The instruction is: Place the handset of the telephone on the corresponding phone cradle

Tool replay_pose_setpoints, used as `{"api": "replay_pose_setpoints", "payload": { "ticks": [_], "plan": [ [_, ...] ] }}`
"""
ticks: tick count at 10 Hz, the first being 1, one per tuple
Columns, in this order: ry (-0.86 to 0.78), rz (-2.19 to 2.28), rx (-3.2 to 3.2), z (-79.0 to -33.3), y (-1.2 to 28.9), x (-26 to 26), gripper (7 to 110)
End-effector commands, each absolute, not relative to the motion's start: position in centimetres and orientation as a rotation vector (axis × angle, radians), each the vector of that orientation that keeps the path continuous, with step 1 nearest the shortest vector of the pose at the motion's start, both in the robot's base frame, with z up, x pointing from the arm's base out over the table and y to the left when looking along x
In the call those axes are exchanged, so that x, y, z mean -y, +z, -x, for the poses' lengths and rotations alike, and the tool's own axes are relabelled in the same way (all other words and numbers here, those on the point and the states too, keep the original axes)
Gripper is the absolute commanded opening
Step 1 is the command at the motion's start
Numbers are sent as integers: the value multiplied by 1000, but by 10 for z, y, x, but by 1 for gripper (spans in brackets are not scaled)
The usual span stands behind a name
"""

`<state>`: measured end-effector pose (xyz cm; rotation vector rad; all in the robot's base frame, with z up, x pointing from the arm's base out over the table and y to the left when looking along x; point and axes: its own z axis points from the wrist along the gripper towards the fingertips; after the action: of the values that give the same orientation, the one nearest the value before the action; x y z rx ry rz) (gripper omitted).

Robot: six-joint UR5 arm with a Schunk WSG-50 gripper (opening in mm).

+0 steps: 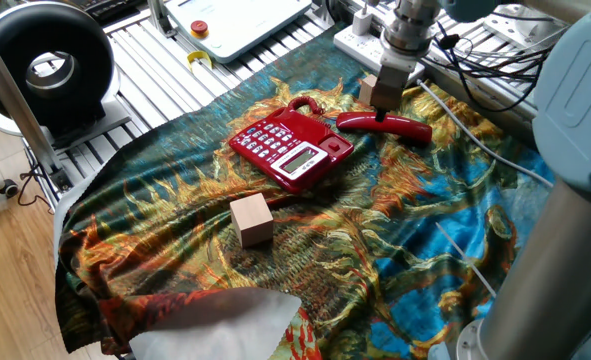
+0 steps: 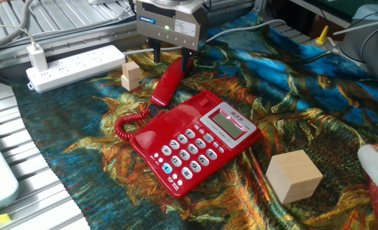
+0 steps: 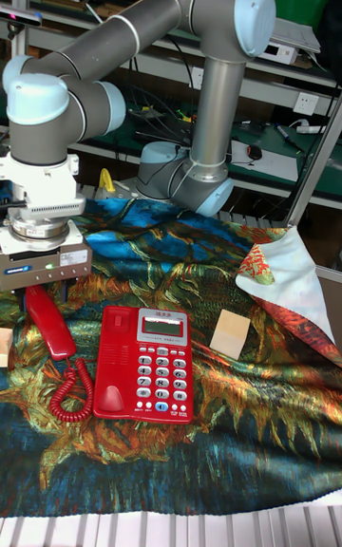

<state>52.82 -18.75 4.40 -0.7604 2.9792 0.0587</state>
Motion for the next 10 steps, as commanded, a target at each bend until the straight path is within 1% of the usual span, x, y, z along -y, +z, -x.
{"api": "replay_pose_setpoints", "payload": {
  "ticks": [1, 6, 10],
  "plan": [
    [91, 760, -2957, -526, 37, 192, 66],
    [71, 751, -2941, -528, 18, 187, 66],
    [70, 753, -2932, -531, 14, 186, 66]
  ]
}}
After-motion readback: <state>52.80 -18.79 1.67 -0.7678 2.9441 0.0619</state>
